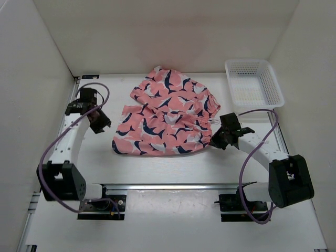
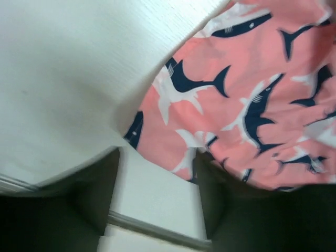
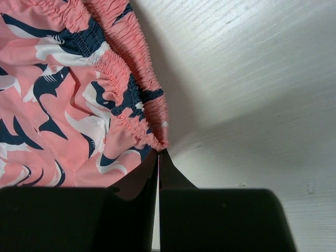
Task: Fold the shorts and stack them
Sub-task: Flatten the shorts out
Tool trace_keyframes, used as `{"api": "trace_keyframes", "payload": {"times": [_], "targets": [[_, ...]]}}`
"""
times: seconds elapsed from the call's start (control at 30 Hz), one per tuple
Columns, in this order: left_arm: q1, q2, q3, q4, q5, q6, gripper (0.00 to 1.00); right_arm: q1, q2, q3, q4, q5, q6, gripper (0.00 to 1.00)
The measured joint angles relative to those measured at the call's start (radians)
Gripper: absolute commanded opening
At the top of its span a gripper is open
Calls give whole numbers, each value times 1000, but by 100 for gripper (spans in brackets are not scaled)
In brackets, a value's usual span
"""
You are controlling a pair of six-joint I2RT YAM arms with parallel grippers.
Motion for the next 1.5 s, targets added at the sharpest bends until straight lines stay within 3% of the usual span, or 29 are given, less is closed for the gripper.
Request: {"api": "trace_keyframes", "payload": {"times": [0.07, 0.17, 0.27, 0.37, 0.43, 0.9, 1.0, 1.13, 1.5], "targets": [[6, -90, -73, 14, 10, -15, 12, 0, 0, 0, -1, 2, 0, 0], [8, -173, -237, 24, 87, -32, 10, 0, 0, 0, -1, 3, 0, 0], [-4, -148, -389, 58, 159, -54, 10, 6, 0, 0, -1, 3, 0, 0], [-12, -65, -468, 86, 211, -64, 43, 10, 0, 3, -2, 3, 0, 0], [-13, -16, -471, 109, 232, -66, 56, 11, 0, 4, -2, 3, 0, 0], [-21, 308, -189, 216, 195, -32, 50, 11, -1, 8, -24, 3, 0, 0], [-34, 330, -159, 217, 192, -22, 50, 11, -5, 8, -25, 3, 0, 0], [-49, 340, -147, 221, 180, -11, 58, 11, -7, 8, -30, 3, 0, 0], [-79, 418, -78, 207, 109, 33, 59, 11, -7, 10, -43, 7, 0, 0]]}}
